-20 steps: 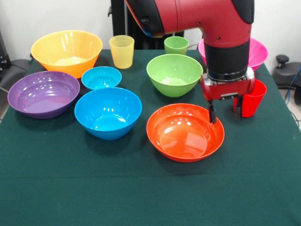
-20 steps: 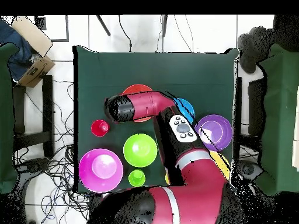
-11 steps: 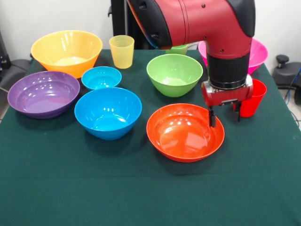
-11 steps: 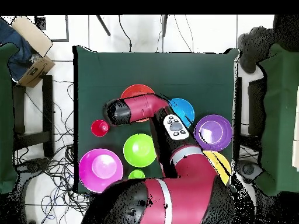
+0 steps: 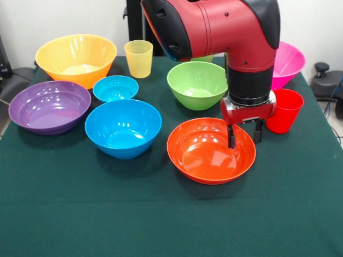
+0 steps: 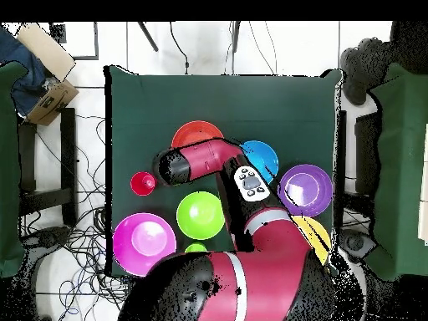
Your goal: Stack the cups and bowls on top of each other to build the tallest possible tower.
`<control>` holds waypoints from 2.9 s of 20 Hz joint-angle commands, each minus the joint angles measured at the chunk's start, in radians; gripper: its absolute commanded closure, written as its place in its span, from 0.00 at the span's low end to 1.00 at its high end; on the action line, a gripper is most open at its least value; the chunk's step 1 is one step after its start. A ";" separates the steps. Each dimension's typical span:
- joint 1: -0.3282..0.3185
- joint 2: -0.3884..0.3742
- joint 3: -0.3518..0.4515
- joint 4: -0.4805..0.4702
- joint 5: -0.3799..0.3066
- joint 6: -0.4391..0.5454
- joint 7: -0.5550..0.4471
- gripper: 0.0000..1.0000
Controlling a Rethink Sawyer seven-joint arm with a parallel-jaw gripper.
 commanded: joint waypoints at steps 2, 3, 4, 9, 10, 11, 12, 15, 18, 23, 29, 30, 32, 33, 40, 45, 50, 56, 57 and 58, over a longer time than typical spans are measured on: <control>-0.025 0.028 -0.004 -0.025 -0.095 -0.060 -0.053 0.00; -0.023 0.034 -0.006 -0.033 -0.084 -0.046 -0.041 0.00; -0.021 0.037 -0.006 -0.038 -0.082 -0.037 -0.040 0.00; -0.008 0.051 -0.015 -0.063 -0.067 0.013 -0.035 0.00; -0.005 0.054 -0.019 -0.066 -0.066 0.013 -0.028 0.00; -0.001 0.056 -0.023 -0.070 -0.067 0.014 -0.025 0.00; 0.002 0.059 -0.027 -0.074 -0.068 0.015 -0.022 0.00; 0.013 0.067 -0.041 -0.086 -0.071 0.015 -0.010 0.00; 0.029 0.079 -0.057 -0.104 -0.079 0.015 -0.006 0.00; 0.029 0.078 -0.060 -0.101 -0.069 0.017 -0.005 0.00; 0.028 0.076 -0.063 -0.106 -0.055 0.024 0.001 0.00; 0.028 0.077 -0.064 -0.106 -0.052 0.026 0.005 0.00; 0.026 0.076 -0.063 -0.105 -0.047 0.027 0.008 0.00; 0.026 0.076 -0.063 -0.104 -0.048 0.032 0.004 0.00; 0.034 0.074 -0.070 -0.110 -0.037 0.042 0.015 0.00; 0.030 0.072 -0.067 -0.106 -0.027 0.048 0.011 1.00; 0.037 0.077 -0.075 -0.112 -0.035 0.043 0.008 1.00; 0.039 0.069 -0.071 -0.133 -0.045 0.051 -0.019 1.00; 0.032 0.060 -0.059 -0.136 -0.047 0.053 -0.039 1.00; 0.026 0.052 -0.049 -0.137 -0.045 0.061 -0.053 1.00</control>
